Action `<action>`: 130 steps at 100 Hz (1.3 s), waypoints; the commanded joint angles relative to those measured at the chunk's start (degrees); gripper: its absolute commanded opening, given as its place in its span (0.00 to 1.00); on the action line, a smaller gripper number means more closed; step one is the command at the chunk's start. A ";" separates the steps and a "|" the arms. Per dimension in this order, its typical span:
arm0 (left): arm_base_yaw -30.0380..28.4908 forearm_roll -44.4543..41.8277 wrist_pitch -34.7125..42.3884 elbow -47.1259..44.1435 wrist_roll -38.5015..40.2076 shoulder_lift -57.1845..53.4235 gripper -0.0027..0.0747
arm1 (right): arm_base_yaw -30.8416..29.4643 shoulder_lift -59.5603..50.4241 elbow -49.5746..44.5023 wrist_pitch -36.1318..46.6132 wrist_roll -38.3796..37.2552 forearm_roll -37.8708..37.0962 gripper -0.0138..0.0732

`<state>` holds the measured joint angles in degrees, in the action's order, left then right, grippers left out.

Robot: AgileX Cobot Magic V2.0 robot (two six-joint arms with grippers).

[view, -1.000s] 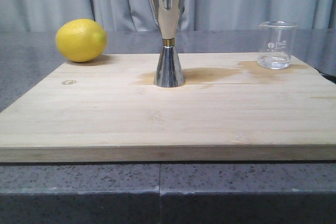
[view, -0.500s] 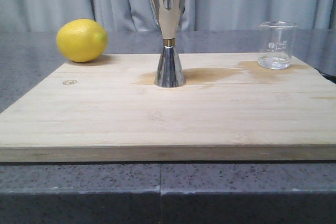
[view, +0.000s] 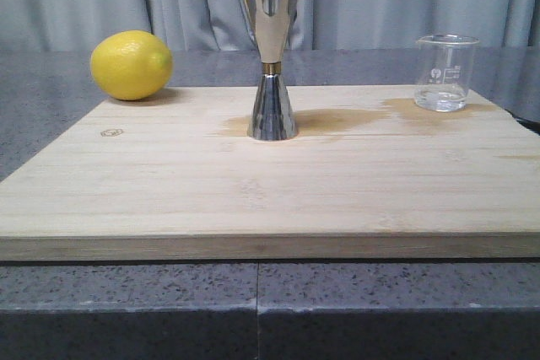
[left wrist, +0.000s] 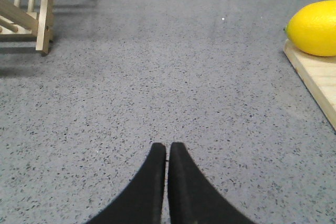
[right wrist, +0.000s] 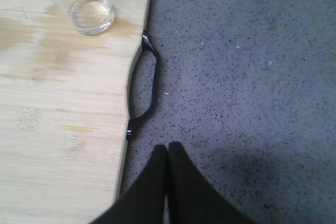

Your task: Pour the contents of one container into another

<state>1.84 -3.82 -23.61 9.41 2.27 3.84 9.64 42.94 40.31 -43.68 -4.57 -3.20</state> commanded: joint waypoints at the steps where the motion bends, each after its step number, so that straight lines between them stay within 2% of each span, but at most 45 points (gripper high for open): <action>1: -0.11 0.30 7.61 -0.66 -0.03 -0.40 0.01 | -0.30 -0.13 1.97 2.97 0.36 -0.77 0.11; 41: -0.11 3.22 25.78 -11.29 -0.03 -1.95 0.01 | -0.30 -0.13 1.97 2.97 0.36 -0.77 0.11; 88: -0.11 3.26 26.32 -11.29 -0.03 -1.95 0.01 | -0.30 -0.13 1.97 2.97 0.36 -0.77 0.11; 114: -0.11 3.36 25.84 -11.29 -2.99 -1.95 0.01 | -0.30 -0.13 1.97 2.97 0.36 -0.77 0.11; 130: -0.11 3.40 23.61 -11.29 -2.99 -5.46 0.01 | -0.30 -0.13 1.97 2.97 0.36 -0.77 0.11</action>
<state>1.84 -0.93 -2.93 -0.28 -0.44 -0.10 9.64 42.94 40.31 -43.68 -4.57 -3.20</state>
